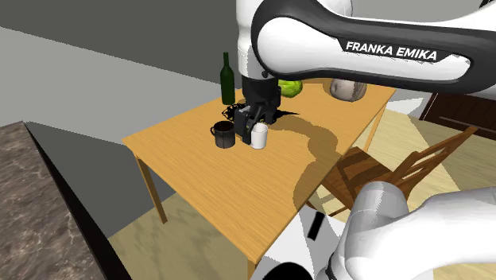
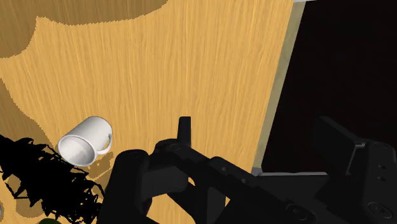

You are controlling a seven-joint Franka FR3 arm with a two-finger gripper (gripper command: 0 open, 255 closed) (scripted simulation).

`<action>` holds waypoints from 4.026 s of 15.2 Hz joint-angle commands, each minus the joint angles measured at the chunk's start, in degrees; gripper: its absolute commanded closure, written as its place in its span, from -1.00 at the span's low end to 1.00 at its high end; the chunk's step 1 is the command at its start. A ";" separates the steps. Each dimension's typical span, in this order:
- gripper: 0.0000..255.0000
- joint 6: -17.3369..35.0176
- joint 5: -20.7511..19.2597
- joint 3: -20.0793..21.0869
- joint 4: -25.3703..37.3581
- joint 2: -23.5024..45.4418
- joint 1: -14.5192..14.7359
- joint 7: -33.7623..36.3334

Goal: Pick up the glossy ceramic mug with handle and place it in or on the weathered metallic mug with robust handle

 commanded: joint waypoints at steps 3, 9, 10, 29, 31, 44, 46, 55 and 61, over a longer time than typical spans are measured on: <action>-1.00 3.03 -1.11 -1.98 -1.29 1.51 -0.61 -1.65; -1.00 12.23 -3.89 -7.91 -3.41 7.86 -2.38 -6.49; -1.00 13.76 -4.24 -8.89 -3.50 9.17 -2.65 -7.30; -1.00 37.59 2.97 -25.22 8.95 44.59 -5.37 -27.30; -1.00 38.90 5.75 -26.03 11.82 49.18 -6.08 -30.20; -1.00 45.01 12.36 -25.55 15.25 59.85 -8.77 -35.90; -1.00 45.01 12.36 -25.55 15.25 59.85 -8.77 -35.90; 1.00 45.01 12.35 -25.55 15.22 59.82 -8.77 -35.90; 1.00 44.35 12.07 -25.66 15.50 59.39 -8.68 -35.72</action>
